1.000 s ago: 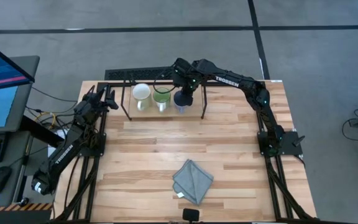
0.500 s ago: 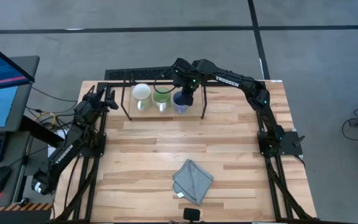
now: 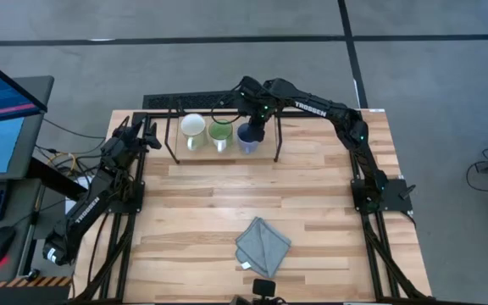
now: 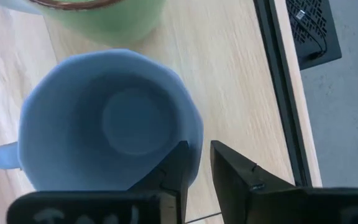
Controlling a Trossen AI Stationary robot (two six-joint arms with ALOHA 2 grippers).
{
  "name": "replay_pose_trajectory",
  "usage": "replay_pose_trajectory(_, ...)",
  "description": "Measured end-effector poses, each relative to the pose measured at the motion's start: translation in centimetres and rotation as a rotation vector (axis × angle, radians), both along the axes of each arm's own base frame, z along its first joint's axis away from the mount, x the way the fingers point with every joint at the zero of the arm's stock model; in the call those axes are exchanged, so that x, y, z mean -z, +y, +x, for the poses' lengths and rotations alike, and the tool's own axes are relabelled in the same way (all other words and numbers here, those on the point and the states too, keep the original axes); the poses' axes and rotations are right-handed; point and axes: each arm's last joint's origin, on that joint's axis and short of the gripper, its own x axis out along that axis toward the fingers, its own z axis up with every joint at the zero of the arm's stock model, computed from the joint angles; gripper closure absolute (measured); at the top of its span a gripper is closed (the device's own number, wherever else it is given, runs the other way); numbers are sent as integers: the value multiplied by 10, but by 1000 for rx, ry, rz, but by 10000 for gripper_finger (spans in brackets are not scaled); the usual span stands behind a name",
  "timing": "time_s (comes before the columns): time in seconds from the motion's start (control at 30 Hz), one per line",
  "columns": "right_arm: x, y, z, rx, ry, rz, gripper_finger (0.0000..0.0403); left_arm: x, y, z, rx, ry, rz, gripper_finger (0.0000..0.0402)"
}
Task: Stack small to large cups/mugs on shelf
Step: Put the blue mug on the shelf
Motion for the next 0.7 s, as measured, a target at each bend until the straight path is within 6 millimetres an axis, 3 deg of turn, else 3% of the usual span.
replay_pose_trajectory(0.53, -1, -1, 1, 9, -14, -7, 315, 0, 0, 0, 0, 0, 0, 97)
replay_pose_trajectory(0.7, -1, -1, 2, 10, -17, -8, 295, 0, 0, 0, 16, 0, -3, 97)
